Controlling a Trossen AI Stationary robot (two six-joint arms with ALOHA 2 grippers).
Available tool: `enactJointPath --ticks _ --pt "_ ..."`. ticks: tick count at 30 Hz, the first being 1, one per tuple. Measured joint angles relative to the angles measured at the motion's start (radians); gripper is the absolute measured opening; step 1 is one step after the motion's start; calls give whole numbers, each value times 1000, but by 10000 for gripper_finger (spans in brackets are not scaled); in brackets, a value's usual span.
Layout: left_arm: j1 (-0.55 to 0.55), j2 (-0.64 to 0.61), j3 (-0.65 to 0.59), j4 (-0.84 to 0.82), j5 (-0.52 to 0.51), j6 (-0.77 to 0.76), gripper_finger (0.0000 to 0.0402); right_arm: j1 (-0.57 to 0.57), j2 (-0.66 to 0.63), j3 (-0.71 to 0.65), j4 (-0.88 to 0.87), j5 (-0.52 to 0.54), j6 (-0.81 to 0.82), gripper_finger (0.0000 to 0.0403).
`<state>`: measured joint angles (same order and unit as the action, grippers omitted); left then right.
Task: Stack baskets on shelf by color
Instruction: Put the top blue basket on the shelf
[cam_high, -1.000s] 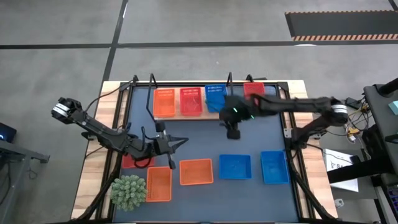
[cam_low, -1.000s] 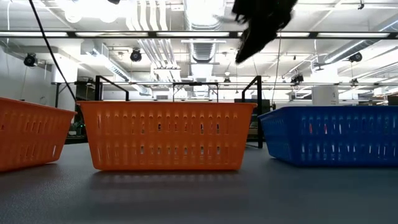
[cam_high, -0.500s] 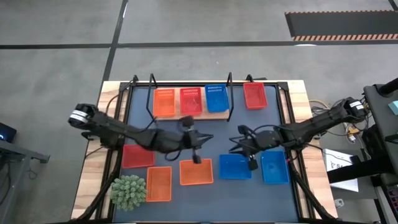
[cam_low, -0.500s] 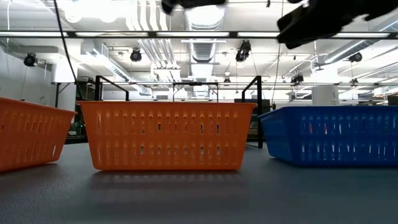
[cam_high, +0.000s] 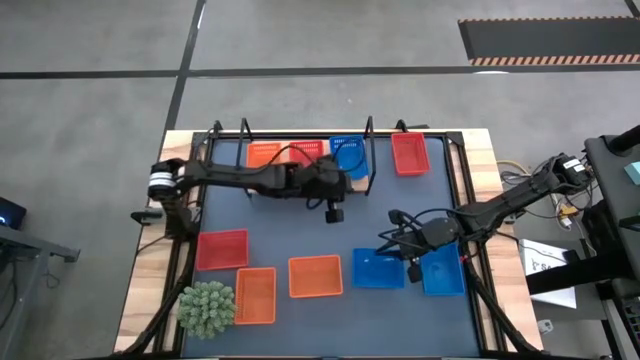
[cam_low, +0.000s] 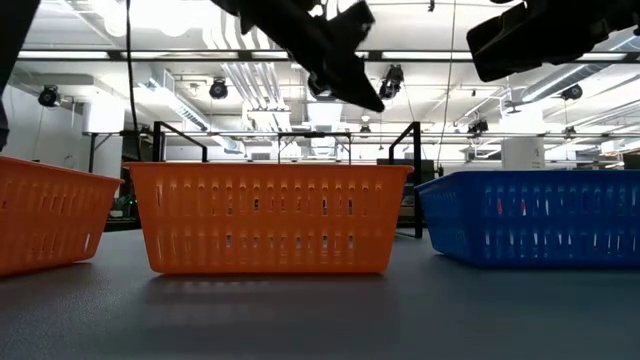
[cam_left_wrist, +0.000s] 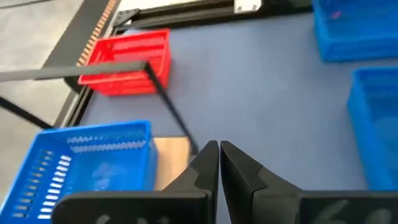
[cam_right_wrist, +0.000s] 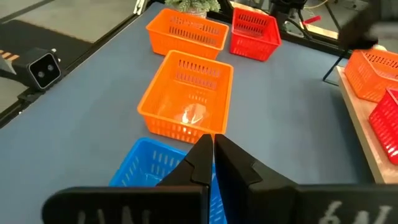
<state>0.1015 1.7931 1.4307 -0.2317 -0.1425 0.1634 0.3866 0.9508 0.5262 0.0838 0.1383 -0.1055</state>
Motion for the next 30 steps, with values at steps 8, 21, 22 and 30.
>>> enactJointPath --ticks 8,21,22,30 --pt "48 54 5 18 0 9 10 0 0 0 -28 -2 0 9" --pt "93 130 3 112 -49 33 123 0 0 -16 -48 -6 -12 9" --pt "97 131 3 116 -49 33 124 0 -1 -24 -40 -6 -22 9" --pt "109 136 3 119 -49 28 125 -1 -1 -149 227 -7 -115 8"
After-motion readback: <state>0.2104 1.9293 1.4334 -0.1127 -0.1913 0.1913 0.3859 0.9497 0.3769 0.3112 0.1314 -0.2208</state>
